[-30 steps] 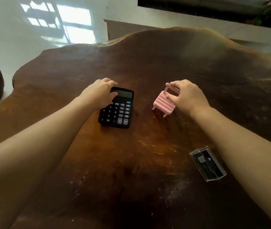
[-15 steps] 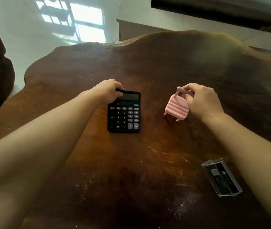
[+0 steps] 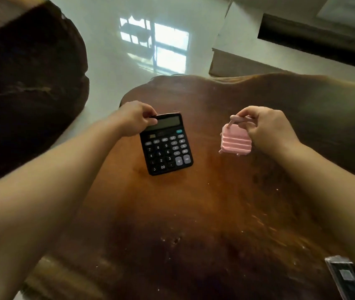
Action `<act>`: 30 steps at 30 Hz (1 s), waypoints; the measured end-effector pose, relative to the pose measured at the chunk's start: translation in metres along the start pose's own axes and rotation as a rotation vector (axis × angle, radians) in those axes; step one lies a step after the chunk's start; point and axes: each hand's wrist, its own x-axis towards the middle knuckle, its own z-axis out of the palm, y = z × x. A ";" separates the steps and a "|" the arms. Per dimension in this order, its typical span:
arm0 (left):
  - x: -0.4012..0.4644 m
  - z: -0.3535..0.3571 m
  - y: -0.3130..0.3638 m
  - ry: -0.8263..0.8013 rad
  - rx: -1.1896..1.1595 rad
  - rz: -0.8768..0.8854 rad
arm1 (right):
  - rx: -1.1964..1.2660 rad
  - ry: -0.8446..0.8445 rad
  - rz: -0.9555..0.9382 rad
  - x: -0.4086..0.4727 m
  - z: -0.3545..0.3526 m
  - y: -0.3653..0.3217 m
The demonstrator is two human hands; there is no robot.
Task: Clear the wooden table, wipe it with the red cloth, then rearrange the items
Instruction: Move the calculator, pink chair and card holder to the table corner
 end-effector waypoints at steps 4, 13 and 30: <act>-0.016 -0.029 -0.045 0.053 -0.034 -0.061 | 0.022 -0.055 -0.068 0.025 0.027 -0.047; -0.035 -0.054 -0.120 0.129 -0.134 -0.187 | 0.024 -0.182 -0.206 0.071 0.093 -0.129; -0.023 -0.033 -0.169 0.119 -0.207 -0.251 | 0.081 -0.406 -0.331 0.112 0.150 -0.188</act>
